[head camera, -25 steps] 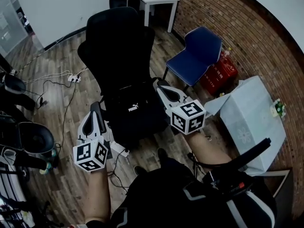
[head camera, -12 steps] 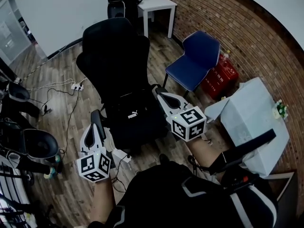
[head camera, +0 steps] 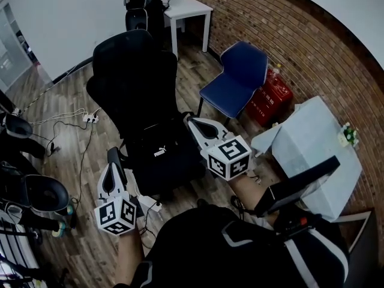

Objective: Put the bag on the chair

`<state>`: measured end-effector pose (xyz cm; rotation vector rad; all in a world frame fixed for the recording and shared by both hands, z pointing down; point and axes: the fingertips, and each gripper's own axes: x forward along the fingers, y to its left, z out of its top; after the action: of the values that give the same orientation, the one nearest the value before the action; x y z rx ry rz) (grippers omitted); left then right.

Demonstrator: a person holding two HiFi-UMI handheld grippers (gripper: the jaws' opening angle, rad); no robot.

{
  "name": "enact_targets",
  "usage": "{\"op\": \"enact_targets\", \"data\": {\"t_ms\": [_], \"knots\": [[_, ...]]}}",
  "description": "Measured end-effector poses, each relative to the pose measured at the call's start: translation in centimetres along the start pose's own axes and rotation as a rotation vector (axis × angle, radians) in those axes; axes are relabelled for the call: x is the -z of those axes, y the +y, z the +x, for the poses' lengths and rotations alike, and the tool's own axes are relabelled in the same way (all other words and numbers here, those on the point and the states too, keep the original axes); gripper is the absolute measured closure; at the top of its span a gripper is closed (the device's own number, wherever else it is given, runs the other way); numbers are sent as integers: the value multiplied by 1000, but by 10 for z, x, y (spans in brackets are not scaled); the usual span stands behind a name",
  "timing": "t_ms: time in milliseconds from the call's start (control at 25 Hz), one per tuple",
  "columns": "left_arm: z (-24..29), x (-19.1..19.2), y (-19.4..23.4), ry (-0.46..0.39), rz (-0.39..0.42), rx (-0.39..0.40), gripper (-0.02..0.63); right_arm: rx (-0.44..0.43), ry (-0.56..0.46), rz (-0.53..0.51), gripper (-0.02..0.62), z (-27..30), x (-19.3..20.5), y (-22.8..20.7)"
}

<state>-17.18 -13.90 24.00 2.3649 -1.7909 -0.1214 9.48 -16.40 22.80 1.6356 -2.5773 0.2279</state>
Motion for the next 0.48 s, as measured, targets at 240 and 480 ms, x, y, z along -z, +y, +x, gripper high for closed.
{"op": "enact_targets", "data": {"t_ms": [240,480], "knots": [[9,-4,-4,-8,5,17,597,19,4,6,578,3,-3,-8],[14,-6,-5,-13,21,24,597,28,9,17,578,8,0,-11]]}}
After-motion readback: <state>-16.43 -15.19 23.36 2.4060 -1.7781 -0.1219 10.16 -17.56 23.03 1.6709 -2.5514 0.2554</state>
